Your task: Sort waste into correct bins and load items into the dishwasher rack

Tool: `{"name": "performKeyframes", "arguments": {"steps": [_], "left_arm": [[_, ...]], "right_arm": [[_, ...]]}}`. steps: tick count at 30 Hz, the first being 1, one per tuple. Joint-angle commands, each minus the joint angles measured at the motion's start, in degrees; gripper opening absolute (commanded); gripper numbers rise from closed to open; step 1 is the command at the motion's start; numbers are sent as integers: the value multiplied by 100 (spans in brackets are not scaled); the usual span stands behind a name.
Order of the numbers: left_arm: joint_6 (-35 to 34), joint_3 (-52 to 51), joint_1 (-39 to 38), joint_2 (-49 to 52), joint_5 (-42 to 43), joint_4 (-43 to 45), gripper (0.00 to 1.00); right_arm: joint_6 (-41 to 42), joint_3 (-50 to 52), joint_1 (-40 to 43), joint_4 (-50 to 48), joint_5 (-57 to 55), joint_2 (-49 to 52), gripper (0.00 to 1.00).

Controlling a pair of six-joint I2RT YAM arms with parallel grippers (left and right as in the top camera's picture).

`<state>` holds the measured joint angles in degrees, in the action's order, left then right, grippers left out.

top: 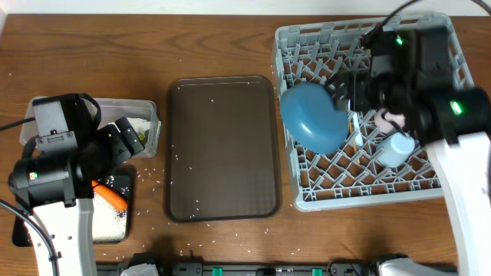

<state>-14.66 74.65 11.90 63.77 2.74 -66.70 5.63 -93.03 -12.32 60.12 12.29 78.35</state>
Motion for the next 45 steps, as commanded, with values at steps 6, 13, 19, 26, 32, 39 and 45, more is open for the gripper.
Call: {"name": "performKeyframes", "arguments": {"steps": [6, 13, 19, 26, 32, 39, 45], "left_arm": [[-4, 59, 31, 22, -68, -13, 98], [-4, 59, 31, 22, -68, -13, 98], [-4, 59, 31, 22, -68, -13, 98], [-4, 59, 31, 22, -68, -13, 98], [-4, 59, 31, 22, -68, -13, 98], [-4, 59, 31, 22, -68, -15, 98], [-4, 59, 31, 22, -66, -13, 98]], "right_arm": [[-120, -72, -302, 358, 175, -1161, 99], [-297, -61, -297, 726, -1357, -1685, 99], [-293, -48, -271, 1158, -2052, -1777, 99], [-426, 1075, -48, 20, -2216, -2411, 99], [-286, 3536, 367, -1884, -2120, -3600, 99], [-293, 5906, 446, -3106, -2114, -5082, 99], [-221, 7440, 595, -4079, -2146, -6487, 99]]}}
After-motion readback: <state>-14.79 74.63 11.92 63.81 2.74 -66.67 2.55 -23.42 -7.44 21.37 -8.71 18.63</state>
